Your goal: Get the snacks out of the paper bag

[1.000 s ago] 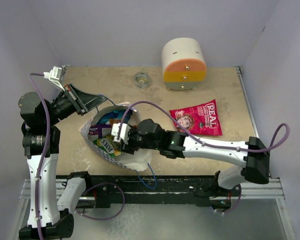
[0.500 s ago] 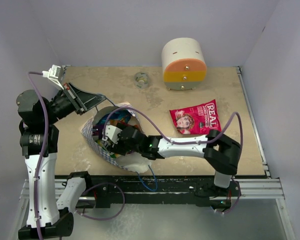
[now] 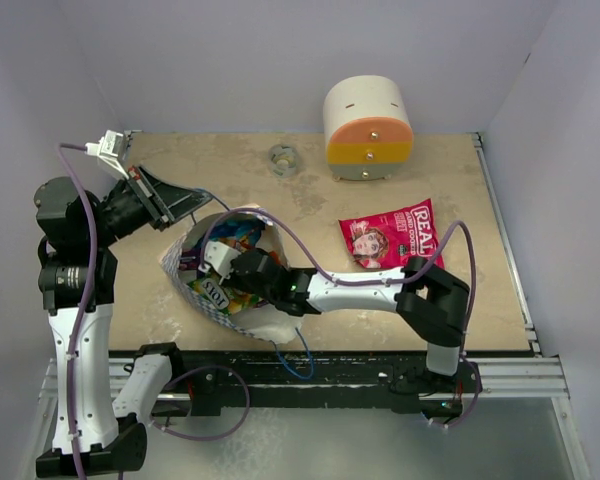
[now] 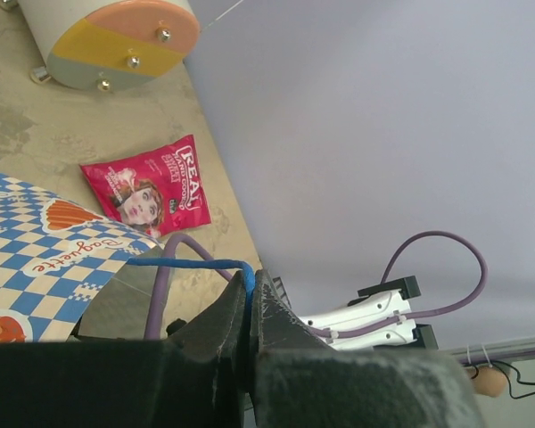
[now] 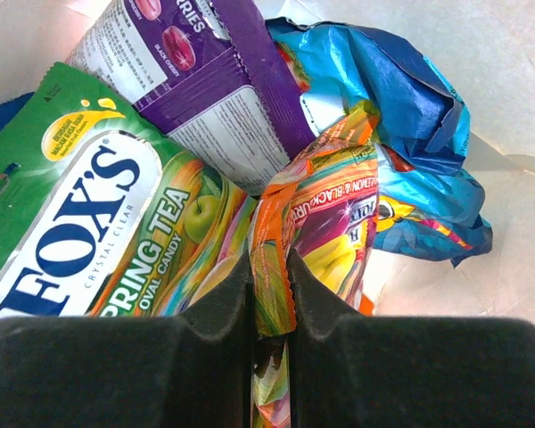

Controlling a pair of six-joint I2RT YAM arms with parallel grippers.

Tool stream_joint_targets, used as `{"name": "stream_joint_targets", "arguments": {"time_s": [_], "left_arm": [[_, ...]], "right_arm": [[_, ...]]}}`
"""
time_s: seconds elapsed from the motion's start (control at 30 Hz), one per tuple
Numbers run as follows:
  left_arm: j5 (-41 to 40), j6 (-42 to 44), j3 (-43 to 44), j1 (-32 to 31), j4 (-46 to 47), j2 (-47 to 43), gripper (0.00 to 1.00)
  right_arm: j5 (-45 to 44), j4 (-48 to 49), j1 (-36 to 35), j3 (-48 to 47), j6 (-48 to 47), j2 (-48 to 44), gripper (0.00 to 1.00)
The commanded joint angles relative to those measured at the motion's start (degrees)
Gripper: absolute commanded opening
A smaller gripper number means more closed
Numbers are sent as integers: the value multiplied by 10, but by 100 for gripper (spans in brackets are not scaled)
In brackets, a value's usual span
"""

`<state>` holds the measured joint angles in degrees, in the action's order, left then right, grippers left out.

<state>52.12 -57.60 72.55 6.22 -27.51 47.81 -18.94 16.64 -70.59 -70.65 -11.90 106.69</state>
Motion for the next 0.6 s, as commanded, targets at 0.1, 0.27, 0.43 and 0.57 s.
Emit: {"name": "stream_joint_targets", "arguments": {"time_s": [0.1,0.27,0.43,0.57], "left_arm": [[16,15,27,-4,34,0,0],[15,20,16,-4,39,6,0],[15,23,3,-4,38,8,0],[14,25,-3,-4,29,7,0]], "right_arm": [[106,-1,-4,17,18,-130,4],[245,-30,-3,40,36,-232,0],[373,-119,-4,40,41,-322,0],[430,-198,-4,38,39,-401,0]]}}
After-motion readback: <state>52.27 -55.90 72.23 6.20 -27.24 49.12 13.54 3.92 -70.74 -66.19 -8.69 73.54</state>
